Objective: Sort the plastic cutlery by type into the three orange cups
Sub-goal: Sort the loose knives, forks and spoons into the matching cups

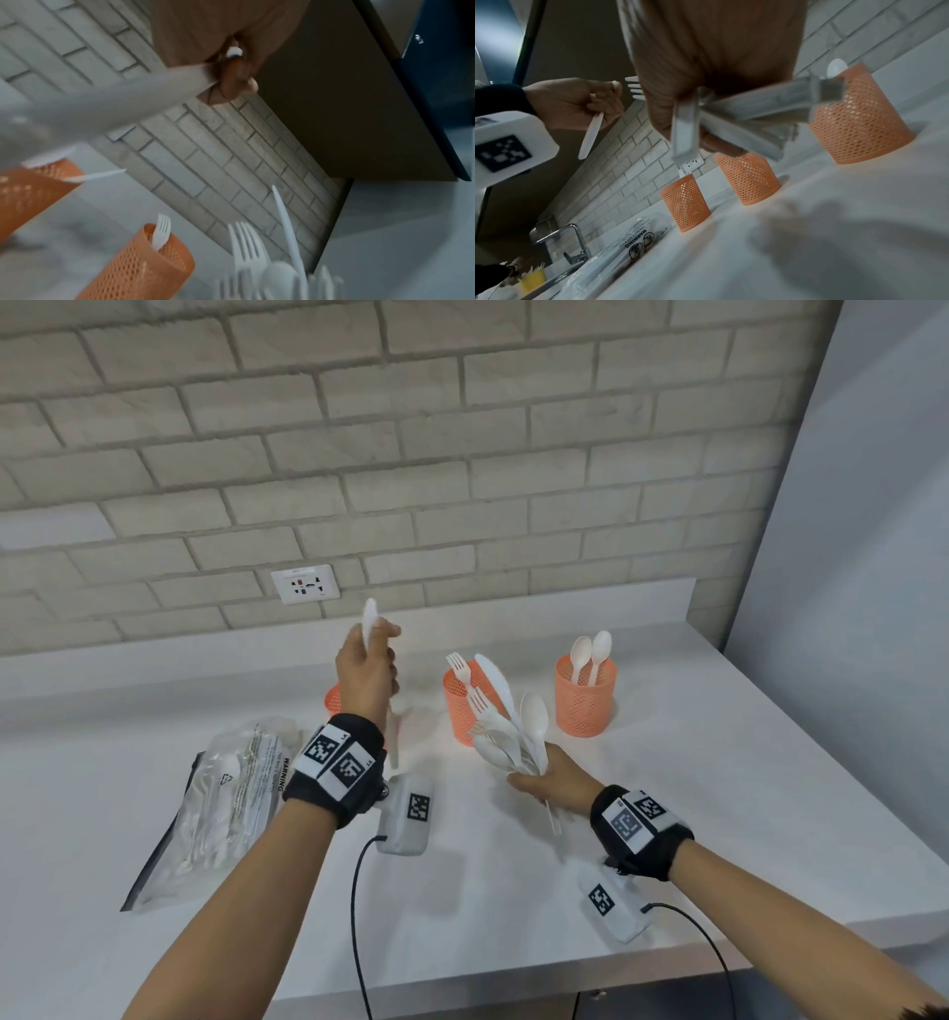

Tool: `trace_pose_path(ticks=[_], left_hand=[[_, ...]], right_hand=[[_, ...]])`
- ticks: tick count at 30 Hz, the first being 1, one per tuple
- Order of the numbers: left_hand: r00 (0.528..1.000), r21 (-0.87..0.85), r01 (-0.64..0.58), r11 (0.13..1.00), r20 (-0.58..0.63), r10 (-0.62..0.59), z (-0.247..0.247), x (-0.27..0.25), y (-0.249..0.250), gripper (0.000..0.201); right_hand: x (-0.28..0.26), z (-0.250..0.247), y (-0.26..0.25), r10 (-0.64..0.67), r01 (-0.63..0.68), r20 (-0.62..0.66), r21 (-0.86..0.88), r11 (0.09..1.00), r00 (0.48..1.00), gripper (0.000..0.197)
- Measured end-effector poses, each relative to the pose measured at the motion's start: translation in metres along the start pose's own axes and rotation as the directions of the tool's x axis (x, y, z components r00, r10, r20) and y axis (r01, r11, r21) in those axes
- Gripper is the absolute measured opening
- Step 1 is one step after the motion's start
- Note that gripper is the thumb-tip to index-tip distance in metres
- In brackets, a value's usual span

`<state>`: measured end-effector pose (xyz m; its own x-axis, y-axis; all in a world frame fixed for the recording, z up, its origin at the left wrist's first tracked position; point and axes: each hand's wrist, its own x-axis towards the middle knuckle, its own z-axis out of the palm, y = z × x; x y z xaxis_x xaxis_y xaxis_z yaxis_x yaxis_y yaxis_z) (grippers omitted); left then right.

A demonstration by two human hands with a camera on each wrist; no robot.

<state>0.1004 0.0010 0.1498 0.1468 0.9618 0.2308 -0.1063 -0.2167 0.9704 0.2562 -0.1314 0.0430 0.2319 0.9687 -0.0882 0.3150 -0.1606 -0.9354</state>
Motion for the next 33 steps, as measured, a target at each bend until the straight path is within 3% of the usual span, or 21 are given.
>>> trace_pose_path(ticks=[3,6,11,15,20,25,29,33], left_hand=[[0.974,0.143,0.139,0.98,0.158,-0.161,0.003,-0.011,-0.017,0.013],[0.924,0.174,0.202,0.964,0.293,-0.247,0.014,-0.028,-0.027,0.009],[0.925,0.143,0.194,0.97,0.304,-0.23,0.036,-0.038,-0.031,0.032],[0.93,0.242,0.088,0.966,0.327,-0.166,0.04,-0.034,-0.034,0.015],[0.966,0.203,0.095,0.975,0.219,-0.14,0.033,-0.02,-0.026,0.022],[0.993,-0.011,0.103,0.995,0.056,-0.102,0.012,0.001,-0.023,0.028],[0.975,-0.129,0.212,0.969,-0.036,-0.218,-0.001,0.011,-0.04,0.032],[0.971,0.047,0.235,0.971,-0.057,-0.232,-0.02,0.03,-0.059,0.016]], right_hand=[[0.005,0.001,0.002,-0.02,0.018,-0.045,-0.057,0.998,0.999,0.019],[0.009,0.004,0.003,-0.023,0.018,-0.047,-0.112,0.994,0.999,0.024],[0.013,0.009,0.006,-0.006,0.002,-0.022,-0.167,0.986,1.0,0.039],[0.011,0.006,0.006,0.011,-0.013,-0.013,-0.171,0.985,1.0,0.04],[0.007,0.003,0.003,0.002,0.005,0.062,-0.117,0.993,0.998,0.023],[0.006,0.001,0.008,0.054,-0.046,0.097,-0.085,0.995,0.994,0.016],[0.006,0.001,0.008,0.123,-0.127,0.069,0.066,0.99,0.99,0.014],[0.007,-0.004,0.003,0.175,-0.186,0.074,0.194,0.963,0.982,0.022]])
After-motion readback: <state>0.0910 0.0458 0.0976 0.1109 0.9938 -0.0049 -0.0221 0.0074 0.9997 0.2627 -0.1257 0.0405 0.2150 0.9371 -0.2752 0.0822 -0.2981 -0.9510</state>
